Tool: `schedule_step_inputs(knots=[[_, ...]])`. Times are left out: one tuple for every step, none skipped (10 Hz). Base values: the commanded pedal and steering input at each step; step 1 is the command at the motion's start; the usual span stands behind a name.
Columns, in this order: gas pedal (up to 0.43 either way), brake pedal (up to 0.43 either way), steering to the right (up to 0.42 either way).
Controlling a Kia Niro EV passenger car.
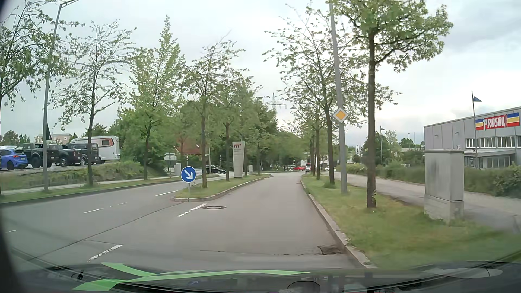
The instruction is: Follow the waypoints while adhering to traffic rules and regulations
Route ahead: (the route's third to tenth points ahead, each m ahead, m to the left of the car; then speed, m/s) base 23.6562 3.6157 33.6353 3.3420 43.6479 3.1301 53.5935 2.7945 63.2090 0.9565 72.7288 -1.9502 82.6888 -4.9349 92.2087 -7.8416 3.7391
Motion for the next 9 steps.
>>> schedule_step_inputs(knots=[[0.0,0.0,-0.138],[0.0,0.0,-0.118],[0.0,0.0,-0.099],[0.0,0.0,-0.07],[0.02,0.0,-0.046],[0.02,0.0,-0.031],[0.039,0.0,-0.016],[0.039,0.0,-0.007],[0.047,0.0,-0.002]])
